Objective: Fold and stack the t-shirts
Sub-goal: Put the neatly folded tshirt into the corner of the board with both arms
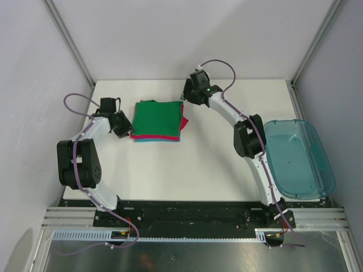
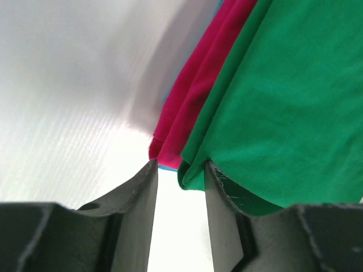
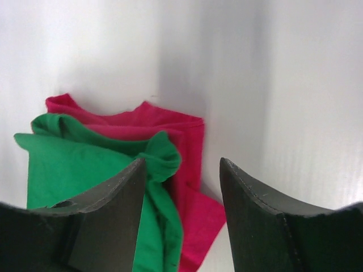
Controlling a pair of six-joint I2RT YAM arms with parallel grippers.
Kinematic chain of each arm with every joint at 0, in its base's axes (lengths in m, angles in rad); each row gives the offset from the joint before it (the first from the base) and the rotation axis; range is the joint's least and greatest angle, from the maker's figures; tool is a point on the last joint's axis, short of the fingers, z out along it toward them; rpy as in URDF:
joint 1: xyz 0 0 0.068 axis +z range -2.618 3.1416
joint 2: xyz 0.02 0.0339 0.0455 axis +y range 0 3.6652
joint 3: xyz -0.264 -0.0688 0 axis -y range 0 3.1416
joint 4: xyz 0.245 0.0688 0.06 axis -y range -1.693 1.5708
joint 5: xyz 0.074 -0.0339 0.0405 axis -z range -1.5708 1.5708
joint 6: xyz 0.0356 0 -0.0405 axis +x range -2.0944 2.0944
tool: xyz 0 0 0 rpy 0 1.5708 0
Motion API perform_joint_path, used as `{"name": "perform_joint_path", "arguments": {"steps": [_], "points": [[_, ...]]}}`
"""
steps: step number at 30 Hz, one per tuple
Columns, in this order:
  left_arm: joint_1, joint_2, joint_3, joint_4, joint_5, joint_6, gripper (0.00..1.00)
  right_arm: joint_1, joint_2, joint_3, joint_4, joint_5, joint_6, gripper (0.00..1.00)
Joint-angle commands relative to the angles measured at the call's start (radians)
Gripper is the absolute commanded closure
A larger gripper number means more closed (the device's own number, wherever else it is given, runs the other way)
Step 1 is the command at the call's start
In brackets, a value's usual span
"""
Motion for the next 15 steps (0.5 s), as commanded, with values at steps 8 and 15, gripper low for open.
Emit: {"name": "perform_joint_path", "arguments": {"steps": [8,15], "points": [[-0.007,-0.170,0.058,0.010,-0.038,0.097,0.54,-0.040,-0.211,-0.128,-0.046,0.017,-0.043,0.42],[-0.157,-0.160,0.149,-0.003,-0.023,0.135,0.53,-0.063,-0.340,-0.299,-0.028,0.032,-0.038,0.43]]}}
